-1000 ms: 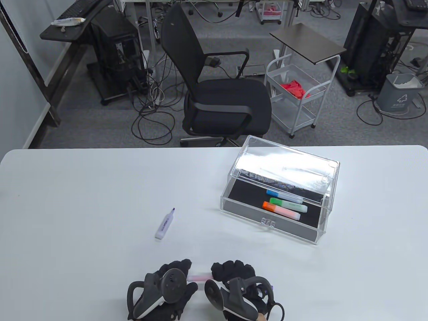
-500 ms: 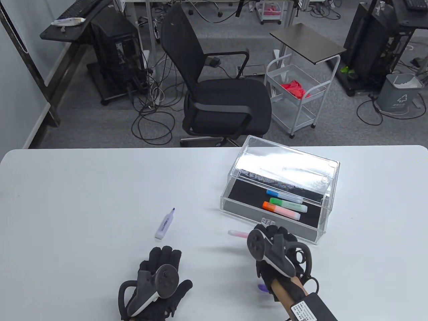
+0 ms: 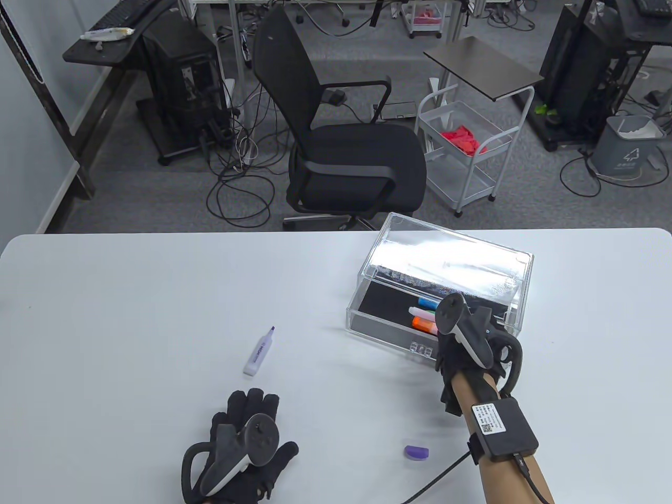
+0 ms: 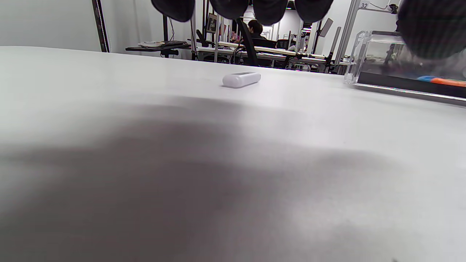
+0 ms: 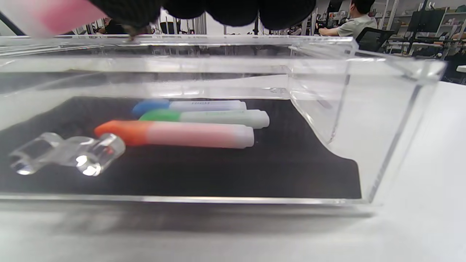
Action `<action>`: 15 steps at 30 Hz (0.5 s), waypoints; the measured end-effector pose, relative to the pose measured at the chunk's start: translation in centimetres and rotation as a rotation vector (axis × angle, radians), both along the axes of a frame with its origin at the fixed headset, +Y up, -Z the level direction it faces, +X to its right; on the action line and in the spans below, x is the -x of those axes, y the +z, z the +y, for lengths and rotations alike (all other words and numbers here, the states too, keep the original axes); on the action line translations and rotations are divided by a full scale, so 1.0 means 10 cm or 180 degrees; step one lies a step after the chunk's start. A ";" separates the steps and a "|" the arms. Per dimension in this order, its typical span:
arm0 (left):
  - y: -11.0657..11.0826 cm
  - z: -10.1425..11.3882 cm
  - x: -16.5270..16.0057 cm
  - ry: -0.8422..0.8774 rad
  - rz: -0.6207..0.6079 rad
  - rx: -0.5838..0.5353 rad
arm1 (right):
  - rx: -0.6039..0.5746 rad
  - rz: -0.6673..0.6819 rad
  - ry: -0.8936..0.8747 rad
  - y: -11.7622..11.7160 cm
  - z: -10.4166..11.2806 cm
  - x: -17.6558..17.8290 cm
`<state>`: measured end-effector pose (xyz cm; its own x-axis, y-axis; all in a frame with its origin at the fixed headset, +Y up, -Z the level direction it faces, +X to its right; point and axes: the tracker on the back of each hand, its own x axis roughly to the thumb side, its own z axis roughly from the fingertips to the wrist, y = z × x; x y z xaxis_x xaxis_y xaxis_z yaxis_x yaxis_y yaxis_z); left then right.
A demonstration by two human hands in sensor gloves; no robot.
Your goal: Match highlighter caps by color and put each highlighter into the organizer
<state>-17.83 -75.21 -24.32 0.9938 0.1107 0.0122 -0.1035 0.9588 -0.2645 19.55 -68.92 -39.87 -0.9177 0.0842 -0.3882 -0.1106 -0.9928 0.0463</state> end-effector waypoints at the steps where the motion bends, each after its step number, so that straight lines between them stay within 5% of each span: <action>1: 0.00 0.00 0.01 -0.0001 0.0003 0.0000 | -0.0003 -0.0006 -0.0037 -0.01 -0.01 -0.01; 7: -0.04 -0.02 0.03 0.0011 0.0028 0.0055 | -0.0128 0.0155 -0.0186 0.03 -0.04 -0.01; 15: -0.05 -0.03 -0.02 0.0010 -0.0027 0.0110 | -0.0277 0.0587 -0.0134 0.42 0.06 0.14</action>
<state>-17.66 -75.51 -24.86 0.9933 0.1144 0.0167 -0.1043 0.9487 -0.2984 18.12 -68.28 -35.66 -0.9675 0.1499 -0.2035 -0.1497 -0.9886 -0.0163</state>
